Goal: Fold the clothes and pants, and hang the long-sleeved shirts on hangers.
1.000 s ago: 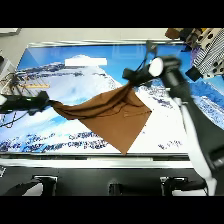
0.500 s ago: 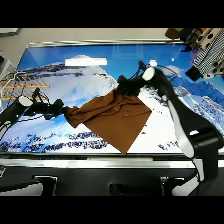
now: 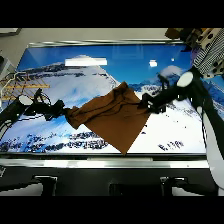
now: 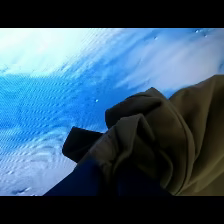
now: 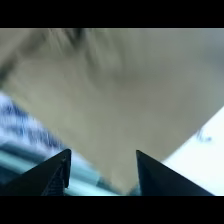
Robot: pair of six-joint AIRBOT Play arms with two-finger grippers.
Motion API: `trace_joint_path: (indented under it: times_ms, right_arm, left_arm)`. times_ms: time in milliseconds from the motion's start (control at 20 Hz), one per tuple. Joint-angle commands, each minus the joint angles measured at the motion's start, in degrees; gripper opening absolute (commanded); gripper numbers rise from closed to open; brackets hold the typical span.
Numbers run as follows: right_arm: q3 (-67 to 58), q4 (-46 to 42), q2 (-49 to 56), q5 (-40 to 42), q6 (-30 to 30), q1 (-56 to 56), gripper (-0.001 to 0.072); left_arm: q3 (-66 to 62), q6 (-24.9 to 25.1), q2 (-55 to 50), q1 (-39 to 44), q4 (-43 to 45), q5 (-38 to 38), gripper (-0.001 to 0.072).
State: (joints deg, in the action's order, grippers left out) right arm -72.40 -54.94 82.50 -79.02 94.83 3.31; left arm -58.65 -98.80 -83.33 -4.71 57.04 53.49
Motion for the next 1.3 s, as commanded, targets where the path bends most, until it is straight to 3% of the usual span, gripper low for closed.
trace_joint_path:
  times_ms: [0, 100, 200, 350, 850, 1250]
  right_arm:
    - [23.4, 12.4, -10.5, 7.6, -3.6, 1.0, 0.0483]
    - [32.0, 14.2, -14.4, 10.6, -4.2, 3.7, 0.0495]
    - [37.5, 14.1, -16.3, 12.9, -3.5, 6.7, 0.0553]
    - [41.4, 14.9, -16.7, 16.3, -2.7, 12.4, 0.0552]
    - [41.9, 14.7, -15.5, 26.9, 1.4, 17.7, 0.0549]
    - [41.9, 12.3, -13.1, 24.8, 3.7, 17.7, 0.0549]
  left_arm:
    - [-0.1, 0.0, 0.0, 0.0, 0.0, 3.4, 0.0021]
    - [-0.1, 0.0, 0.0, 0.0, 0.0, 4.5, 0.0021]
    - [-0.1, 0.0, 0.0, 0.0, 0.0, 5.7, 0.0021]
    - [-0.1, 0.0, 0.0, 0.0, 0.0, 7.4, 0.0021]
    - [-0.1, 0.0, 0.0, 0.0, 0.0, 8.6, 0.0021]
    - [-0.1, 0.0, 0.0, 0.0, 0.0, 8.6, 0.0021]
